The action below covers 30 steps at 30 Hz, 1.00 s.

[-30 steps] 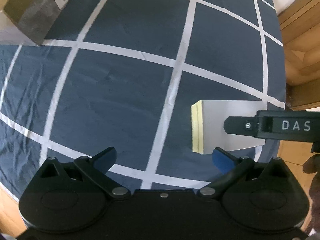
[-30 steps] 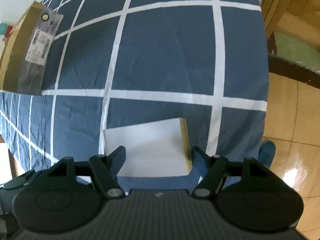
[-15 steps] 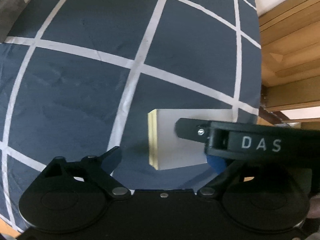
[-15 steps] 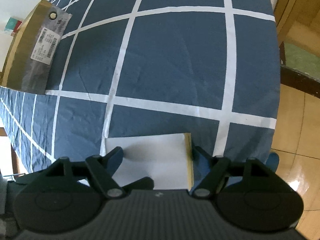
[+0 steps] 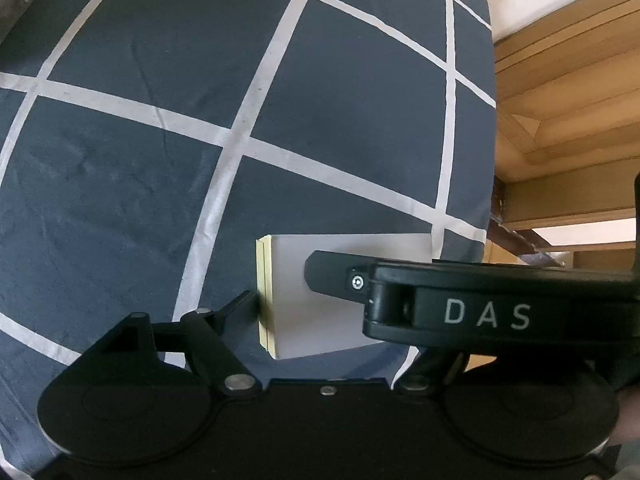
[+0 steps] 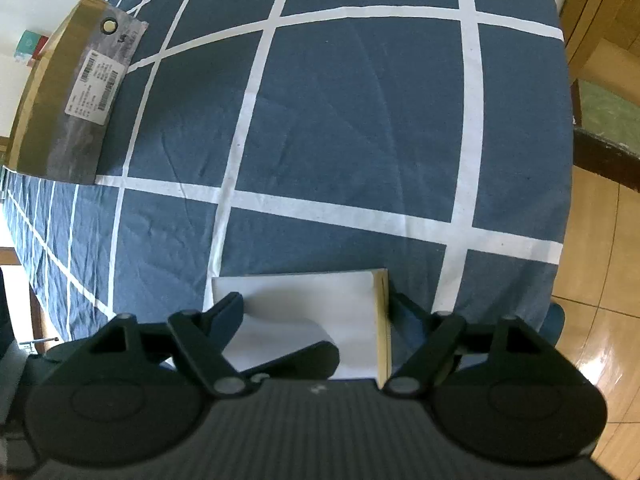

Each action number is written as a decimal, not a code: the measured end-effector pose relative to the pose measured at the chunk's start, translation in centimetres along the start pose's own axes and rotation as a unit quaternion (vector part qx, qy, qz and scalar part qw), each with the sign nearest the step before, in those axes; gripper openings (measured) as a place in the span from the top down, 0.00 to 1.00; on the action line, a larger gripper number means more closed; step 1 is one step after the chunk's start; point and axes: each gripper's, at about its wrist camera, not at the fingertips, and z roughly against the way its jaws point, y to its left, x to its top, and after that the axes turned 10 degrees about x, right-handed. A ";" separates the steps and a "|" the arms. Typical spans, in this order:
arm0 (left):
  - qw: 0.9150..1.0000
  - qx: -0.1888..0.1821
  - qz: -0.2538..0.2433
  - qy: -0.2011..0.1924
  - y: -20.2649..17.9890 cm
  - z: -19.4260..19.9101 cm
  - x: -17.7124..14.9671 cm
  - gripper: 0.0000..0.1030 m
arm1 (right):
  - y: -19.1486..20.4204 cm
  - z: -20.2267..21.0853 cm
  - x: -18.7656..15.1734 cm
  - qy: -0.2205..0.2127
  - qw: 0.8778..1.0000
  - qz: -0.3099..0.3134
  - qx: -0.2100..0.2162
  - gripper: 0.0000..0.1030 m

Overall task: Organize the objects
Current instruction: 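Carry the small white box with the right gripper over the cardboard box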

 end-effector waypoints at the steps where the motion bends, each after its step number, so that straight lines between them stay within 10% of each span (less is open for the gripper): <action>1: 1.000 0.002 -0.002 -0.001 -0.1 0.1 0.0 0.29 | 0.0 0.1 -0.1 -0.001 1.000 0.000 0.000 0.24; 30: 0.995 0.029 -0.068 -0.073 7.0 10.6 3.9 0.32 | 11.9 2.1 1.6 -0.093 0.995 0.010 0.017 0.26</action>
